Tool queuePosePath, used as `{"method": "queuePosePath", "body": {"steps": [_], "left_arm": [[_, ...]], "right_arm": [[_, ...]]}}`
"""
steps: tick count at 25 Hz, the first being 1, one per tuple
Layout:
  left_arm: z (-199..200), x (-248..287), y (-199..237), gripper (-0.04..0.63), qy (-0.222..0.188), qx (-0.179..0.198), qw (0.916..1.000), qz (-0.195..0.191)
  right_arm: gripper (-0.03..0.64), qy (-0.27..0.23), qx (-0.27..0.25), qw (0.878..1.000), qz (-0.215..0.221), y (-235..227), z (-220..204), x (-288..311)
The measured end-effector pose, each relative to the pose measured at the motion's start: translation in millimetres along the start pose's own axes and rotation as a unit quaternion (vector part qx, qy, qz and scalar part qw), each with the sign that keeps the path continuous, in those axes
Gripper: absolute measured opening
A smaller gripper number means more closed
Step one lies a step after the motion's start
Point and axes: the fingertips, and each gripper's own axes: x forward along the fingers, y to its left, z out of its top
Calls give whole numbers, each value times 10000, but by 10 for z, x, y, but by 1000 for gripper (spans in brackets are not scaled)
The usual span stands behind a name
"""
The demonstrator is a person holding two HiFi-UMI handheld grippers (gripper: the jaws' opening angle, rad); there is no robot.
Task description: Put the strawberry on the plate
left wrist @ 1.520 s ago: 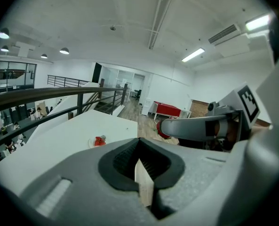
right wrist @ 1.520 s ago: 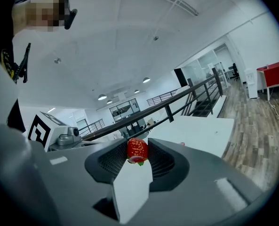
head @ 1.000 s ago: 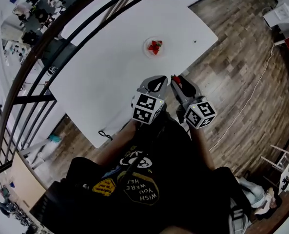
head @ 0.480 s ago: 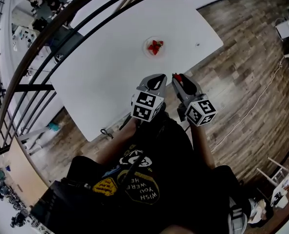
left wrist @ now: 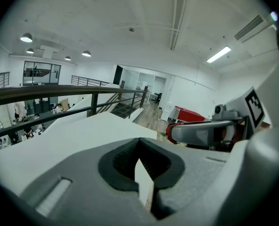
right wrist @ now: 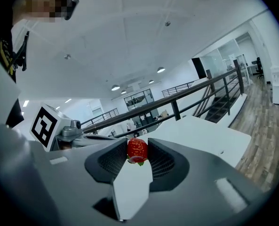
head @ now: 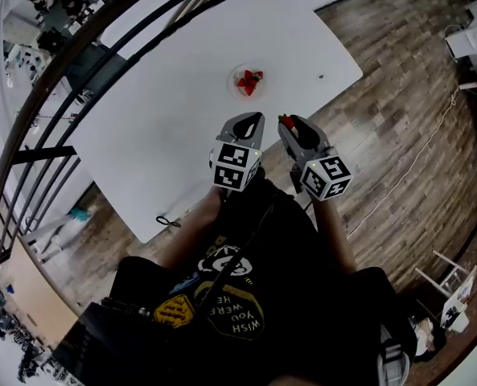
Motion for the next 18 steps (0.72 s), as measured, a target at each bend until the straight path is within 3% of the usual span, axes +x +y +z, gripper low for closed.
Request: {"method": "queuePosePath", "body": {"steps": [13,18], "left_arm": [[-265,265,603,3,242,-399,9989,-107],[-388,487,813,3,359,-228,9991,-60]], "right_arm": [[140,531,-238,9982,-171,-157,-225,690],[138,735,-260,9969,-100,-330,-352,961]]}}
